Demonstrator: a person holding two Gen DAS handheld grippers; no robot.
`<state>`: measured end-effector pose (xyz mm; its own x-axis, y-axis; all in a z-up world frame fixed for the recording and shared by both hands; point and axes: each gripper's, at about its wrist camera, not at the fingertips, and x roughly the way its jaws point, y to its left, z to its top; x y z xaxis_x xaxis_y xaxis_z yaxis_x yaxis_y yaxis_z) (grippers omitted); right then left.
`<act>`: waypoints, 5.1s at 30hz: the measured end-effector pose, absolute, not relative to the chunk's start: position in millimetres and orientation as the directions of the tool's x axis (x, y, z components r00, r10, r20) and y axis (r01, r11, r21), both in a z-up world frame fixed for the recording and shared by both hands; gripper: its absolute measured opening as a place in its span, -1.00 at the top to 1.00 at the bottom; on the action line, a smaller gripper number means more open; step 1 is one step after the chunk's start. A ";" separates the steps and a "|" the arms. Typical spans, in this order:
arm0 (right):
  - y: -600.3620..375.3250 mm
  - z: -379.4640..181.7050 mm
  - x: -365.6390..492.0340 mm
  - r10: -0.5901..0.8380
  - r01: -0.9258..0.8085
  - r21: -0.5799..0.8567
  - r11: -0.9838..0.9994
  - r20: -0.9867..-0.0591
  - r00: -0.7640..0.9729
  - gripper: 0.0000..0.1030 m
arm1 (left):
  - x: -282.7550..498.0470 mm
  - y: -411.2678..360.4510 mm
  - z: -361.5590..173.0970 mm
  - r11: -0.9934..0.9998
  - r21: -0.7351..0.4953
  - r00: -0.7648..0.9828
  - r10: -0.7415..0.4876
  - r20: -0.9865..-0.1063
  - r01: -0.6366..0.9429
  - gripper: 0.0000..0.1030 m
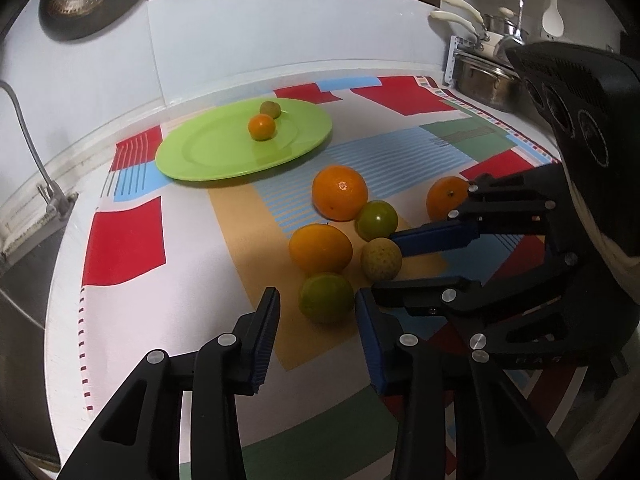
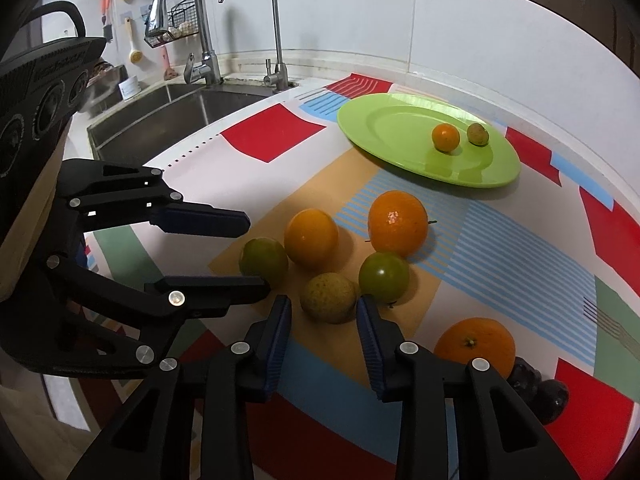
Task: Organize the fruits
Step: 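Grasp a green lime with the left tool while the right tool grasps a yellow-brown pear, then carry the lime and pear in both tools over the green plate, then open both tools to release the lime and pear onto the plate, then move both tools back toward the oranges and limes on the cloth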
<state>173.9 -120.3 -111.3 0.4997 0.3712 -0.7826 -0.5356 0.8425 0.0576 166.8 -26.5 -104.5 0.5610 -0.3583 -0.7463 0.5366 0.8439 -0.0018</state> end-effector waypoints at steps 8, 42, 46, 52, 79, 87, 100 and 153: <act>-122.1 -112.7 174.7 0.376 -0.518 0.076 0.852 -0.778 0.504 0.42 | 169.3 -25.4 -105.6 0.855 -0.035 0.549 -0.363 -0.753 0.517 0.42; -136.5 -18.6 164.0 0.386 -0.426 0.094 0.900 -0.625 0.678 0.42 | 159.8 -15.0 -6.0 0.912 0.001 0.706 -0.316 -0.634 0.410 0.42; -138.0 -7.4 169.2 0.382 -0.418 0.089 0.904 -0.607 0.697 0.42 | 168.9 -15.7 5.8 0.916 0.003 0.724 -0.315 -0.614 0.401 0.42; -141.1 7.8 182.9 0.382 -0.411 0.091 0.907 -0.585 0.715 0.42 | 186.2 -16.3 17.4 0.920 -0.001 0.737 -0.315 -0.598 0.392 0.42; -150.4 29.7 287.5 0.407 -0.425 0.114 0.898 -0.581 0.704 0.42 | 280.9 -20.5 31.5 0.940 0.000 0.765 -0.278 -0.581 0.342 0.42; -149.6 15.8 323.8 0.416 -0.431 0.133 0.892 -0.612 0.673 0.42 | 319.5 -20.8 19.2 0.943 -0.013 0.751 -0.273 -0.602 0.333 0.42; -152.0 -29.4 393.7 0.401 -0.411 0.167 0.896 -0.702 0.589 0.42 | 385.8 -27.2 -21.6 0.940 -0.043 0.676 -0.274 -0.684 0.337 0.42; -170.8 3.8 318.9 0.266 -0.295 0.067 0.953 -0.648 0.714 0.03 | 299.1 -18.4 16.6 0.957 -0.023 0.742 -0.240 -0.626 0.291 -0.45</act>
